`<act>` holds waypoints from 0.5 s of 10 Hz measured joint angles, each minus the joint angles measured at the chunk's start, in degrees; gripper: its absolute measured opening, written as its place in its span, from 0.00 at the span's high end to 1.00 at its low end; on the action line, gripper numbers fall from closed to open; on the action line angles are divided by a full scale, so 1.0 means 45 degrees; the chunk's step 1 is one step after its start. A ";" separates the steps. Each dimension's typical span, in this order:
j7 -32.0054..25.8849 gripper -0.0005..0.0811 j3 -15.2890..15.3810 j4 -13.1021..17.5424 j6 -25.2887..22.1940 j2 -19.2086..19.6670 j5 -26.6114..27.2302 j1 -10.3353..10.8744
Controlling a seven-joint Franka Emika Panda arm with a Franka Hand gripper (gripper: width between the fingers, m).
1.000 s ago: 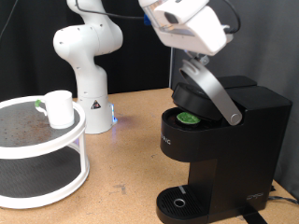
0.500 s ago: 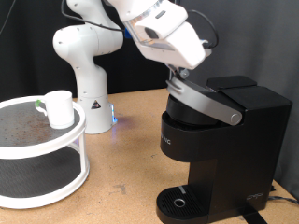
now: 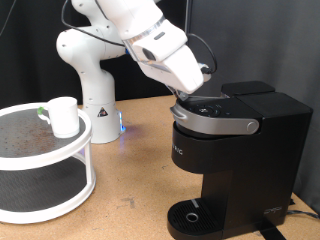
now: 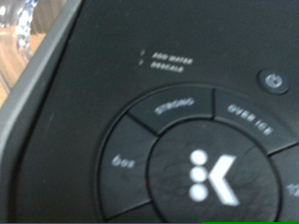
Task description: Make a cup of coffee with the keurig machine
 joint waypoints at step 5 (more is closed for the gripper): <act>-0.0186 0.99 -0.0089 -0.0246 0.0028 0.0006 0.0100 -0.0042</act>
